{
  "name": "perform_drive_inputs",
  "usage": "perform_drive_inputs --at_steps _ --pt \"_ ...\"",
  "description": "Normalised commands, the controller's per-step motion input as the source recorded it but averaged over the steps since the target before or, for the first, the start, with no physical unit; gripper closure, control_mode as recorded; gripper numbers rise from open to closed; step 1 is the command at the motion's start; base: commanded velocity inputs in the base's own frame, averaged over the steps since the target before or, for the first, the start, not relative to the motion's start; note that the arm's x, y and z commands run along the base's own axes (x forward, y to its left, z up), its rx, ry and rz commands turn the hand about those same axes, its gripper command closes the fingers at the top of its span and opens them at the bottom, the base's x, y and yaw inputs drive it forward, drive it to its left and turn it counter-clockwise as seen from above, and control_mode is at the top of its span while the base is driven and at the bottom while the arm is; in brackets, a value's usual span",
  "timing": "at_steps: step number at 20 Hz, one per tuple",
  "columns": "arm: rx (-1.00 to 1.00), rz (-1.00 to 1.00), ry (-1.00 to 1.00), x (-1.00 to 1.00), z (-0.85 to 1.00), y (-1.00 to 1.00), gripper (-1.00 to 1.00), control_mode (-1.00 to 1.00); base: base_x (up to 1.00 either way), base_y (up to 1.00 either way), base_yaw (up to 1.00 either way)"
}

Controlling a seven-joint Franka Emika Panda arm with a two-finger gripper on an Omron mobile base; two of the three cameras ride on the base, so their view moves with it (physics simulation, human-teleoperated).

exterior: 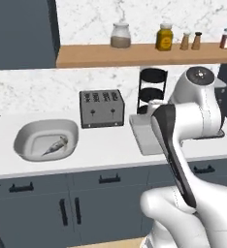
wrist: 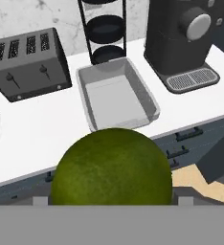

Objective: Place one lime and one fish in each tupperware on the nearby counter, to pack two identical lunches.

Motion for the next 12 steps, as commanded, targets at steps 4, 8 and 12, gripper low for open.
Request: perform_drive_inputs --at_steps 4,8,12 --pt "0.00 0.00 0.00 0.00 0.00 0.00 1.00 1.00 0.01 1.00 0.00" --pt "0.00 0.00 0.00 0.00 0.00 0.00 1.00 1.00 0.28 1.00 -0.08" --pt "0.00 0.00 0.00 0.00 0.00 0.00 1.00 1.00 0.37 1.00 -0.14"
